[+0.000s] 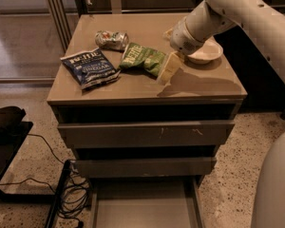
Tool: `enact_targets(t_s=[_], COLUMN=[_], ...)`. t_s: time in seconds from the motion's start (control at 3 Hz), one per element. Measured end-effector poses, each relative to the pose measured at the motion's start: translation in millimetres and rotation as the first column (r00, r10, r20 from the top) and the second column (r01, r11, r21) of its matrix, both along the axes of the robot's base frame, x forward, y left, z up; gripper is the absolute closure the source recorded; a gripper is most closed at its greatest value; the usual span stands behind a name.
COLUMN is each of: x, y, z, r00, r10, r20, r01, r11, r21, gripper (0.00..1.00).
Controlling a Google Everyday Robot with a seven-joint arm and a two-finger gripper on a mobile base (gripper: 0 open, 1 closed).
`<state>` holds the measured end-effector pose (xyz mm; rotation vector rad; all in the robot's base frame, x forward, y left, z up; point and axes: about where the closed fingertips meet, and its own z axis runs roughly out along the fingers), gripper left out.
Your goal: Place green jalapeno chip bag into bottom drawer
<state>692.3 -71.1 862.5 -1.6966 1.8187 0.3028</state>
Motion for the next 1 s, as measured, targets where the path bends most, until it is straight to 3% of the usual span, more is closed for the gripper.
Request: enact_targets(t_s=[1.0], x=[20.3], y=[22.8], z=[-30.2], r00=[0.996], r10=[-0.014], r20=[-0.088], r01=[0.017], r11=[0.999], r21=[0.036], gripper=[0.0])
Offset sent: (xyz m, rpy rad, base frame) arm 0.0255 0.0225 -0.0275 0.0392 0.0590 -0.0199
